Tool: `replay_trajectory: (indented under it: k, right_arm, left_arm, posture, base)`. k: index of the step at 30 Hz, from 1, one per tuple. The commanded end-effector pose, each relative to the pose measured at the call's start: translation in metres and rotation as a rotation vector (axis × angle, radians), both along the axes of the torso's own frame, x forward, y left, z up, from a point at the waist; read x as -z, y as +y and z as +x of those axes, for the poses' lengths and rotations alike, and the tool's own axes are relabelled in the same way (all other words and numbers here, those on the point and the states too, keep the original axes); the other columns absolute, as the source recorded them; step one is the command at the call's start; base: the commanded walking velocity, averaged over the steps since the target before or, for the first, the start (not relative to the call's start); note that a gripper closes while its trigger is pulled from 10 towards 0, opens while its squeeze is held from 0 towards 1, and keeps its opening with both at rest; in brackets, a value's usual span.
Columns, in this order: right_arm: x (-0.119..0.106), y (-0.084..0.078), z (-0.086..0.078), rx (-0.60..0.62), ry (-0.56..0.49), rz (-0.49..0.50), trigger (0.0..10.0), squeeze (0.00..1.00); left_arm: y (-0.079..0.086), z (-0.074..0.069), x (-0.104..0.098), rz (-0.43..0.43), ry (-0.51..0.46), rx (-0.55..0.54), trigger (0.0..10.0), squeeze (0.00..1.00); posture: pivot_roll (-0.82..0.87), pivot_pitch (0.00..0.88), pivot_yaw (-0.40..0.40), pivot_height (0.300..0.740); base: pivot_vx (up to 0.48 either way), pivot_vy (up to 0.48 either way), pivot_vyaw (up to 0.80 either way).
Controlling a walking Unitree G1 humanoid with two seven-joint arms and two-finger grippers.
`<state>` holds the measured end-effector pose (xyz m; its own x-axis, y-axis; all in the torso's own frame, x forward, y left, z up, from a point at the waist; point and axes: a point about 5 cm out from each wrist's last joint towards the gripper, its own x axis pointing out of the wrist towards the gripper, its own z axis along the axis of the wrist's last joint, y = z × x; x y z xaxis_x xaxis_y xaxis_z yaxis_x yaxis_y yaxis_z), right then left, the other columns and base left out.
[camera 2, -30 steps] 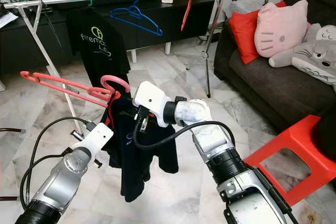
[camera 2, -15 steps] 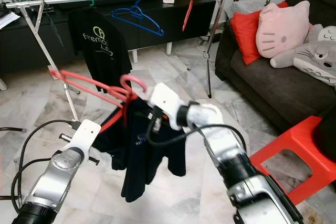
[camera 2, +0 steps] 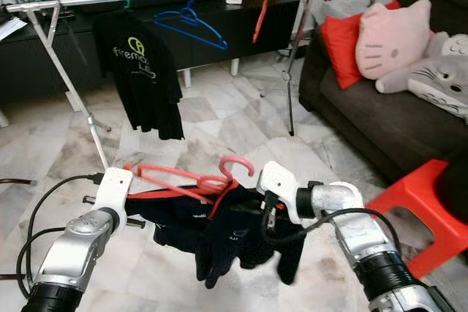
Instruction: Hang hanger
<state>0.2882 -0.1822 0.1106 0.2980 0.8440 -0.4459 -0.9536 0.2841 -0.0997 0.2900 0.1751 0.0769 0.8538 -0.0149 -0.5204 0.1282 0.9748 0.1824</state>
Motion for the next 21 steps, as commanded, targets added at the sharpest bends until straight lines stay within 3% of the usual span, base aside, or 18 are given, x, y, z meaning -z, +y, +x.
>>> replay_trajectory:
  k: [1,3,9,11,21]
  right_arm:
    - [-0.007,-0.021,0.0,0.039,-0.02,-0.027,10.0,0.0]
    - [-0.005,-0.033,-0.001,0.06,-0.016,-0.073,10.0,0.0]
    - [-0.009,-0.042,-0.002,0.08,-0.014,-0.048,10.0,0.0]
    - [-0.006,-0.047,-0.006,0.068,0.002,-0.08,10.0,0.0]
    - [-0.002,-0.059,-0.029,-0.091,0.102,-0.209,10.0,0.0]
  left_arm:
    - [0.007,0.002,-0.004,0.011,-0.006,-0.035,10.0,0.0]
    - [0.007,0.001,-0.004,0.006,-0.004,-0.037,10.0,0.0]
    - [0.008,-0.001,-0.002,0.006,0.012,-0.04,10.0,0.0]
    - [0.01,-0.001,-0.003,0.007,0.011,-0.044,10.0,0.0]
    - [0.012,0.001,-0.004,0.023,0.011,-0.044,10.0,0.0]
  posture:
    - [-0.12,0.043,-0.041,0.74]
    - [-0.12,0.042,-0.042,0.74]
    - [-0.11,0.042,-0.043,0.74]
    - [-0.11,0.042,-0.041,0.74]
    - [-0.12,0.043,-0.036,0.74]
  base:
    - [0.0,0.0,0.0]
    - [0.0,0.0,0.0]
    - [0.0,0.0,0.0]
    - [0.0,0.0,0.0]
    - [0.0,0.0,0.0]
